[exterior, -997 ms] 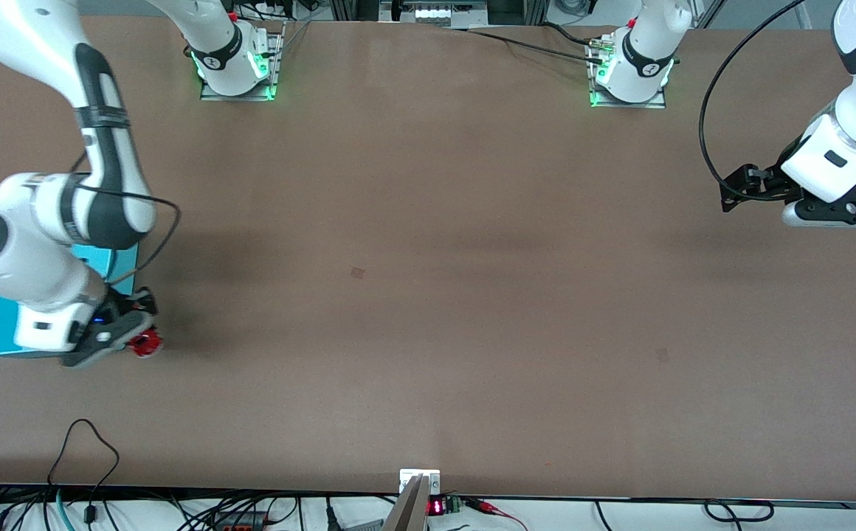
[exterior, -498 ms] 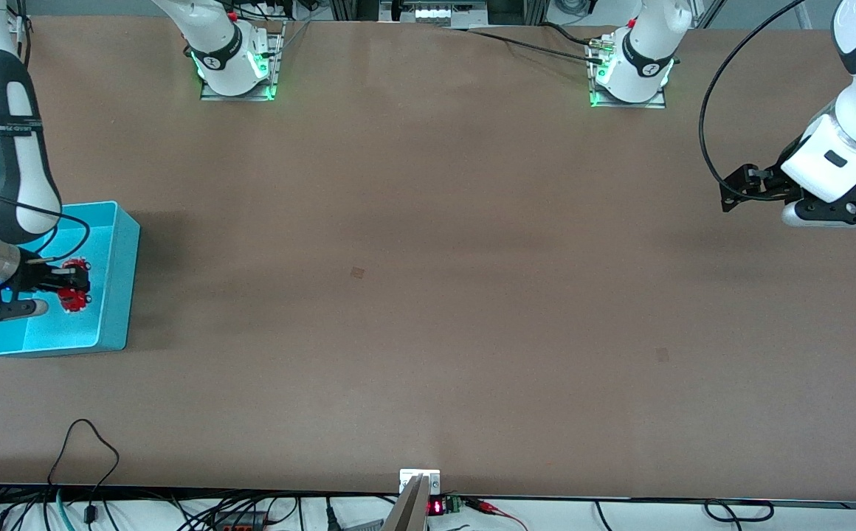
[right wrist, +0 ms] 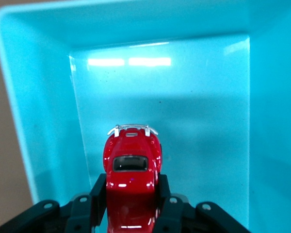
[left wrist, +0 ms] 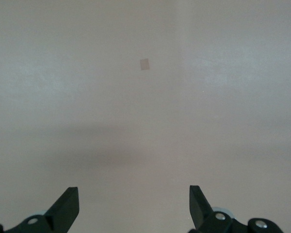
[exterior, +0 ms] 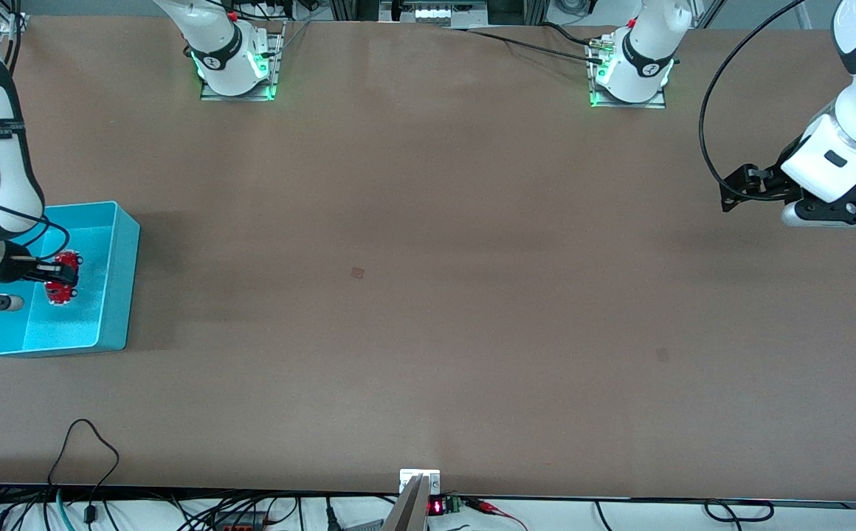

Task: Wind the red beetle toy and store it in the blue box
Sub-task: 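Lower the car into the blue box and open the right gripper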

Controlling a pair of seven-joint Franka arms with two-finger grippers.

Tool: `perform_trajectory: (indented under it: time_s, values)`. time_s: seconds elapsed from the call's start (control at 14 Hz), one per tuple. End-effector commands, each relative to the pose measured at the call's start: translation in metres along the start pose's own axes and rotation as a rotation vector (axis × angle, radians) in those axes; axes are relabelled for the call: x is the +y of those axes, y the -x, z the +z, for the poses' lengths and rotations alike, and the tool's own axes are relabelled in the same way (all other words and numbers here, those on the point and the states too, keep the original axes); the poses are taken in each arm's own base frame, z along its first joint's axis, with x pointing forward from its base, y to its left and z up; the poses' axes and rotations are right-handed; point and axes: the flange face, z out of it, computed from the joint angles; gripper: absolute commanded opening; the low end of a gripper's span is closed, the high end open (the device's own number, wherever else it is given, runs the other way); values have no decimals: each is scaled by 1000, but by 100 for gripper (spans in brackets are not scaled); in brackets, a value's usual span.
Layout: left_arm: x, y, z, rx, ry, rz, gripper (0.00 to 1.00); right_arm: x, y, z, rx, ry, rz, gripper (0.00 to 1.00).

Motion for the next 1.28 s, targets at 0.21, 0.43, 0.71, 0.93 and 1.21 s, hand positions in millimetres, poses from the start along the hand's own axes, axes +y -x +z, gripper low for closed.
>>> perform_trajectory:
  time_s: [0.21, 0.43, 0.71, 0.93, 1.21]
  values:
    - [7, 3, -7, 1, 11, 2, 100, 10, 2, 50, 16, 10, 19, 7]
    - [7, 3, -6, -2, 11, 3, 100, 11, 4, 70, 12, 13, 16, 8]
    - [4, 4, -6, -6, 10, -4, 100, 10, 4, 59, 19, 11, 18, 100]
    - [4, 4, -6, -6, 10, -2, 100, -7, -6, 11, 53, 6, 2, 100]
    - [4, 3, -7, -4, 11, -2, 100, -42, -16, -84, 81, -22, 21, 100]
